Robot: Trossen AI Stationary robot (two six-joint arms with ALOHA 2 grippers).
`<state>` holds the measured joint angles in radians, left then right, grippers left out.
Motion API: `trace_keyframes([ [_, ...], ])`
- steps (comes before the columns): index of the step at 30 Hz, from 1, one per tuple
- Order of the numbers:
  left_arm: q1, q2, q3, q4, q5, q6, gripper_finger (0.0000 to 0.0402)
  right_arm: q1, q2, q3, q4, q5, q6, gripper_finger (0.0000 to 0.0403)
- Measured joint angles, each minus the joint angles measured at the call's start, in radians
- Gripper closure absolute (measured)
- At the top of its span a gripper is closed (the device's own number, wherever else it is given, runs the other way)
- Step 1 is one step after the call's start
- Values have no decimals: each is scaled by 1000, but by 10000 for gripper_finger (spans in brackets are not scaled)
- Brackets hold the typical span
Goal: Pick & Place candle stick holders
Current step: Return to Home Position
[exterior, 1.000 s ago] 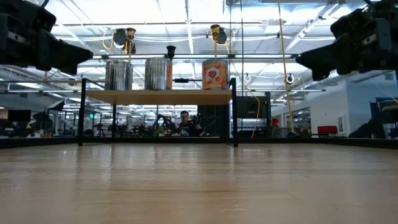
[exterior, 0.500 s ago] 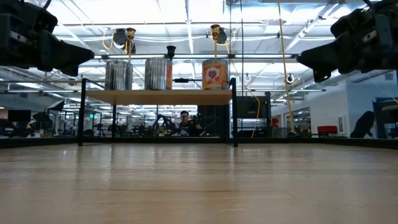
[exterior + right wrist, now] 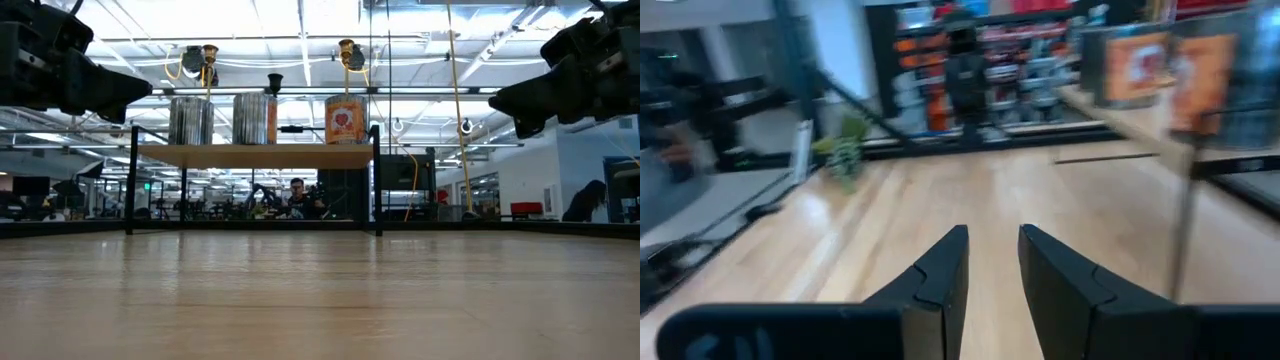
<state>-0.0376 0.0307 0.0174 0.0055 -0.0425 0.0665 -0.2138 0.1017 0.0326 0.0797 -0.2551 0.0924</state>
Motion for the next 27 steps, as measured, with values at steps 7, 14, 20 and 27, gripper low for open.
trace_keyframes([
  [7,0,3,0,0,0,1,355,0,-28,0,-79,196,43,314],
  [14,0,3,-3,28,-3,0,355,0,-28,0,-76,203,28,314],
  [20,0,3,-5,42,-3,0,355,0,-28,0,-6,202,27,314],
  [27,0,3,-5,47,-3,0,355,0,-28,0,26,202,27,314],
])
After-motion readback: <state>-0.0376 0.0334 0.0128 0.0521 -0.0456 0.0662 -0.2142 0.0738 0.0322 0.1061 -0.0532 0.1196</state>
